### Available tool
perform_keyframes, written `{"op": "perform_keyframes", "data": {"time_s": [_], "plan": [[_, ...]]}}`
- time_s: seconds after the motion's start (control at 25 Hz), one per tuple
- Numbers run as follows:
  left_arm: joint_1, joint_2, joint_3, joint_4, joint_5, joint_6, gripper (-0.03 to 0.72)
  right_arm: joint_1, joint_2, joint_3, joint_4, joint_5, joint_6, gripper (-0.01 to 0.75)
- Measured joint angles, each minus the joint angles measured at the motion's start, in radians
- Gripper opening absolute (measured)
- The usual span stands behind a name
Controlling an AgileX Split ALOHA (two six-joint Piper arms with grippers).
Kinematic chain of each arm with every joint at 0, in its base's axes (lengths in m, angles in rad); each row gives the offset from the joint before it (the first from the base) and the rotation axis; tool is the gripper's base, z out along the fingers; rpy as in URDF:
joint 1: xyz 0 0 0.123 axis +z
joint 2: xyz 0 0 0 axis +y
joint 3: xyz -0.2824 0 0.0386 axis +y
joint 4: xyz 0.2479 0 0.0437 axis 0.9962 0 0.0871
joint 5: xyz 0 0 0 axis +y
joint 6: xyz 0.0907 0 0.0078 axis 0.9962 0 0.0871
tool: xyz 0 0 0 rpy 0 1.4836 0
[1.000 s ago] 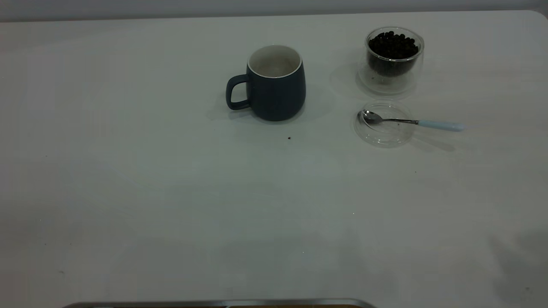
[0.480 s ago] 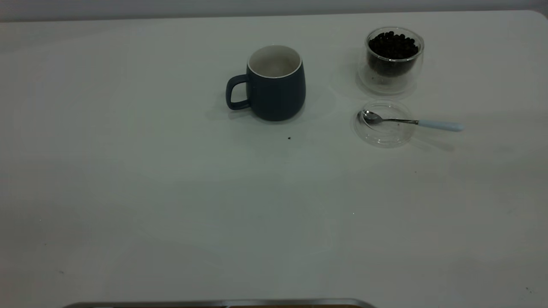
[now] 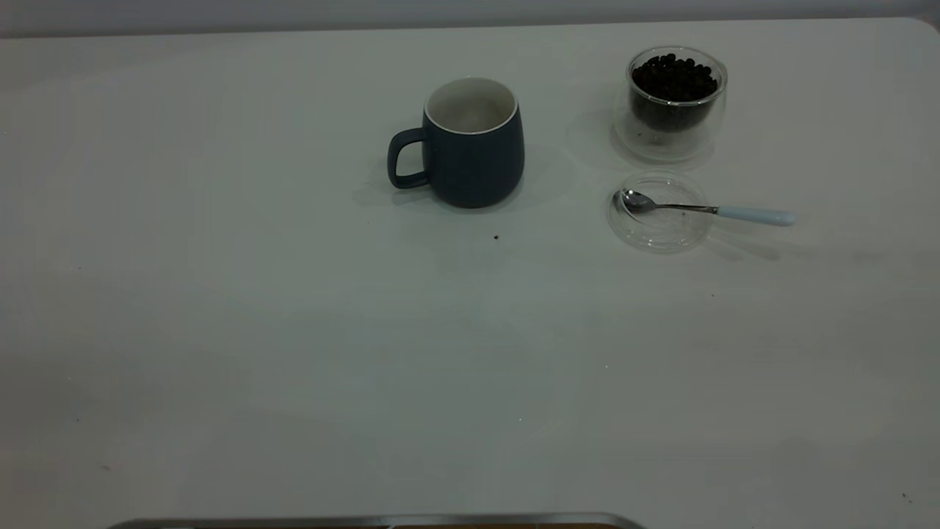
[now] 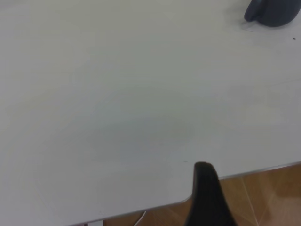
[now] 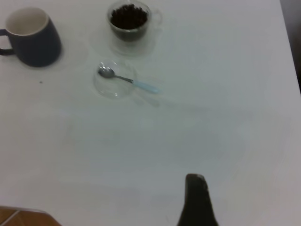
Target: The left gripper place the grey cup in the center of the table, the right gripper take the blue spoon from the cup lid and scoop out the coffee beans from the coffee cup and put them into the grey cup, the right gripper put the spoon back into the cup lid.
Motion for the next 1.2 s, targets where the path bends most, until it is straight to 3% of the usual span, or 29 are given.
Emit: {"op": "perform_keyframes", "data": {"time_s": [1.2], "plan": [[0.000,0.000,0.000,0.000,0.000,0.002,0.555,0.015,-0.024,0.000,-0.081,0.001,0.049,0.588]]}}
